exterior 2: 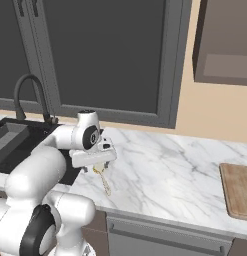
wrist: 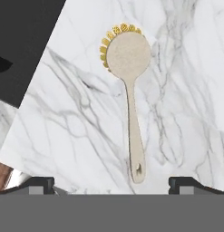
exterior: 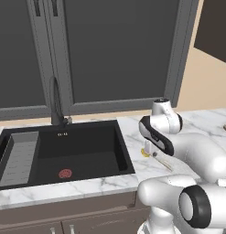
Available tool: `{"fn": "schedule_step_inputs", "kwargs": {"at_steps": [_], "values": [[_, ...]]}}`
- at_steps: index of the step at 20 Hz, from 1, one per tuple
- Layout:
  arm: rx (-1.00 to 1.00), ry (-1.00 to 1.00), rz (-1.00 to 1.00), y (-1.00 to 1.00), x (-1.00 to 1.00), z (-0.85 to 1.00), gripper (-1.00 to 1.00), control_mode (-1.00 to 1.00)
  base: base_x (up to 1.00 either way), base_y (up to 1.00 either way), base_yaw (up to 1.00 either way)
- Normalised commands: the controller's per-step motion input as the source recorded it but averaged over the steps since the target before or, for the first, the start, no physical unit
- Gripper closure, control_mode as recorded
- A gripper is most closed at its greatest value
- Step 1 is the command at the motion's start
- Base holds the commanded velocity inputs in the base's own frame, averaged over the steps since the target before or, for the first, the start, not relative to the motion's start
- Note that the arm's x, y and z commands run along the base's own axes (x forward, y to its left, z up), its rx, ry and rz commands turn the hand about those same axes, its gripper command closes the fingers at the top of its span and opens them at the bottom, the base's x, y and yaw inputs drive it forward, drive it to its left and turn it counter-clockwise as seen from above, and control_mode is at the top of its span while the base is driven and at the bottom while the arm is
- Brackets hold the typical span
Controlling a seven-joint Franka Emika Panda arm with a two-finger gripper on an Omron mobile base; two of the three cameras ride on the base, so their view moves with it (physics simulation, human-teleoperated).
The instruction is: Grab the spray bottle from the cabinet, then place it next to the cutting board for sanitizing. Then grab the dish brush from the countertop next to the sink and place it next to the cutting board.
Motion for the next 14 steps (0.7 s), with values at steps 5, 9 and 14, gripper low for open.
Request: {"fn": "schedule_step_inputs", "kwargs": {"at_steps": [5,9,14], "values": [[0.0,0.0,0.07,0.0,0.03,-0.26,-1.0,-1.0,0.0,0.0,0.0],[0.0,0.0,0.07,0.0,0.0,-0.28,-1.0,-1.0,0.0,0.0,0.0],[0.0,0.01,0.06,0.0,0.01,-0.3,-1.0,-1.0,0.0,0.0,0.0]]}}
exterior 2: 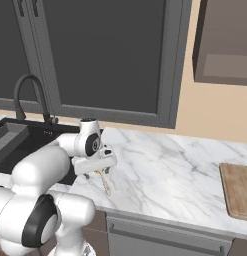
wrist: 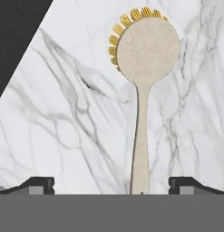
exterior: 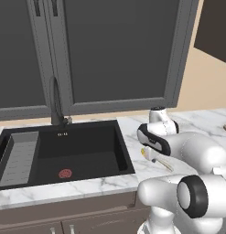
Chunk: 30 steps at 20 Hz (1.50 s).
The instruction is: Grab the spray bottle from the cabinet, then place it next to the cutting board for sanitizing. Then grab the dish brush from the countertop next to the sink and place it next to the cutting board.
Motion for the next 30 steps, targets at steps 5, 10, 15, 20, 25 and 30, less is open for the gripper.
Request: {"fn": "schedule_step_inputs", "kwargs": {"at_steps": [5,10,15,20,25,30], "values": [[0.0,0.01,0.05,0.0,0.14,-0.07,-1.0,-1.0,0.0,0.0,0.0],[0.0,0.05,0.05,0.0,0.24,-0.11,-1.0,-1.0,0.0,0.0,0.0],[0.01,0.01,0.06,-0.09,0.16,-0.05,-1.0,-1.0,0.0,0.0,0.0],[0.04,0.05,0.04,-0.09,0.19,-0.02,-1.0,-1.0,0.0,0.0,0.0],[0.03,0.04,0.02,-0.01,0.1,-0.15,-1.0,-1.0,0.0,0.0,0.0],[0.01,0.03,0.0,0.0,0.09,-0.16,-1.0,-1.0,0.0,0.0,0.0]]}}
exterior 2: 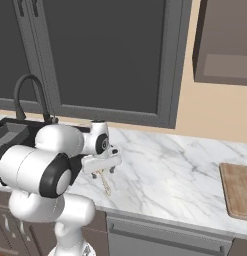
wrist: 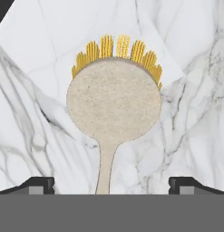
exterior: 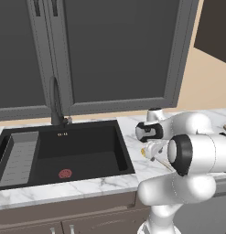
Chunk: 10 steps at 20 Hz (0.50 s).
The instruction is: Grab the spray bottle from the cabinet, then place it next to the cutting board for sanitizing. Then grab the dish brush from the countertop next to the sink and place it next to the cutting board.
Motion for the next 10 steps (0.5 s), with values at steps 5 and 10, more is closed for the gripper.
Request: {"fn": "schedule_step_inputs", "kwargs": {"at_steps": [5,10], "values": [[0.01,0.0,0.0,0.0,0.0,-0.31,-1.0,-1.0,0.0,0.0,0.0],[0.0,0.0,0.0,0.0,0.0,-0.34,-1.0,-1.0,0.0,0.0,0.0]]}}
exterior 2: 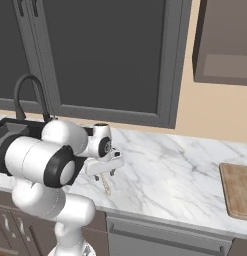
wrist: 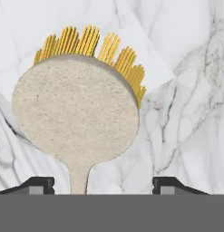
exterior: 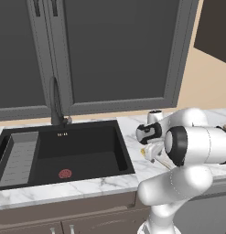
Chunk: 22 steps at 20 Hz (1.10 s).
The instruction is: Grab the spray bottle from the cabinet, then place it next to the cutting board for sanitizing. Then grab the dish brush from the countertop next to the sink and place it next to the cutting board.
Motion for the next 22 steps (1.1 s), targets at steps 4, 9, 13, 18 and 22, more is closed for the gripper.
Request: {"fn": "schedule_step_inputs", "kwargs": {"at_steps": [4,9,13,18,22], "values": [[0.0,0.0,0.0,0.0,0.0,-0.28,1.0,-1.0,0.0,0.0,0.0],[0.0,0.0,0.0,0.0,0.0,-0.21,1.0,-1.0,0.0,0.0,0.0],[0.0,-0.1,0.0,0.0,-0.26,-0.05,1.0,-1.0,0.0,0.0,0.0],[0.0,-0.16,-0.01,0.12,-0.67,0.08,1.0,-1.0,0.0,0.0,0.0],[0.0,-0.12,-0.04,0.08,-0.59,0.47,1.0,-1.0,0.0,0.0,0.0]]}}
